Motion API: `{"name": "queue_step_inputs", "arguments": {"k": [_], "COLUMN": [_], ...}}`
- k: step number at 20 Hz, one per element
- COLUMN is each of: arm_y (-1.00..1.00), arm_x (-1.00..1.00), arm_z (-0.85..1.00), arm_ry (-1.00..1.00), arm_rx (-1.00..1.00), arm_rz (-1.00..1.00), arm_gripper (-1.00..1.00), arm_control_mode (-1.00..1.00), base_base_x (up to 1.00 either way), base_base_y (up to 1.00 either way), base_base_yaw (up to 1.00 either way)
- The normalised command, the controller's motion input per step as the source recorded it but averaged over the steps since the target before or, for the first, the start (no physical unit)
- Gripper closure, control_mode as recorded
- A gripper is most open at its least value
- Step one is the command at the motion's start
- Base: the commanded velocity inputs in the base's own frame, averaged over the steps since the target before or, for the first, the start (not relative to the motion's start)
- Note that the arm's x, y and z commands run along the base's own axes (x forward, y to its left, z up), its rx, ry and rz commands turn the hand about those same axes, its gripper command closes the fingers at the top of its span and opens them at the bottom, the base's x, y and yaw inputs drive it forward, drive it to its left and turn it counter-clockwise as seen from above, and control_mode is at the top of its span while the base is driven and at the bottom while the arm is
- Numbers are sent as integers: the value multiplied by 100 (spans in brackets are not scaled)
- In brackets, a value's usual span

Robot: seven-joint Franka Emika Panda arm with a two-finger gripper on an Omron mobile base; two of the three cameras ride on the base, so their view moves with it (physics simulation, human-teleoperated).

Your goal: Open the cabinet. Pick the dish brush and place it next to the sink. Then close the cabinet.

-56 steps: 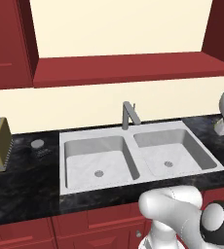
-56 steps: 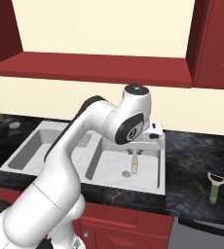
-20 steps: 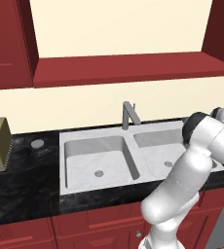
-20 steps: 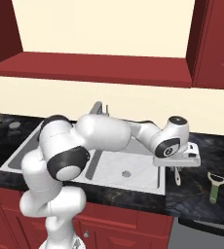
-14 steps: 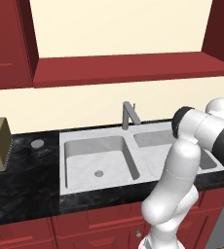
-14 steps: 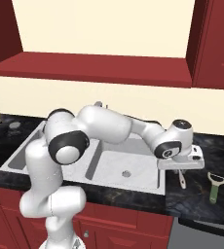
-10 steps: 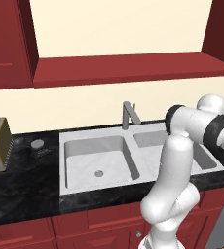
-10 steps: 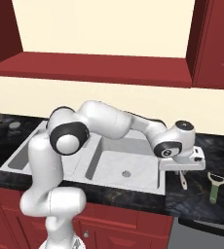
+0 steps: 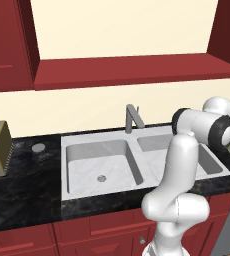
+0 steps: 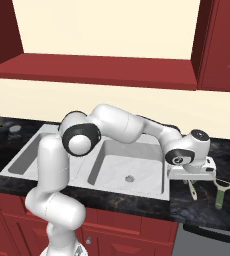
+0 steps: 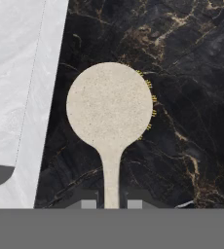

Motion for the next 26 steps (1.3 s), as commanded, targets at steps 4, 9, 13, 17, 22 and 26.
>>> {"name": "queue_step_inputs", "arguments": {"k": [4, 9, 13, 17, 22, 26], "arm_y": [0, 0, 0, 6, 51, 76], "arm_x": [0, 0, 0, -22, -39, -35], "arm_z": [0, 0, 0, 17, 55, 48], "arm_ry": [0, 0, 0, 0, 0, 0], "arm_rx": [0, 0, 0, 0, 0, 0], "arm_rz": [0, 0, 0, 1, 1, 0], "arm_gripper": [-100, -100, -100, -100, -100, -100], "arm_control_mode": [-100, -100, -100, -100, -100, -100], "base_base_x": [0, 0, 0, 0, 0, 0], "base_base_y": [0, 0, 0, 0, 0, 0], "base_base_yaw": [0, 0, 0, 0, 0, 0]}}
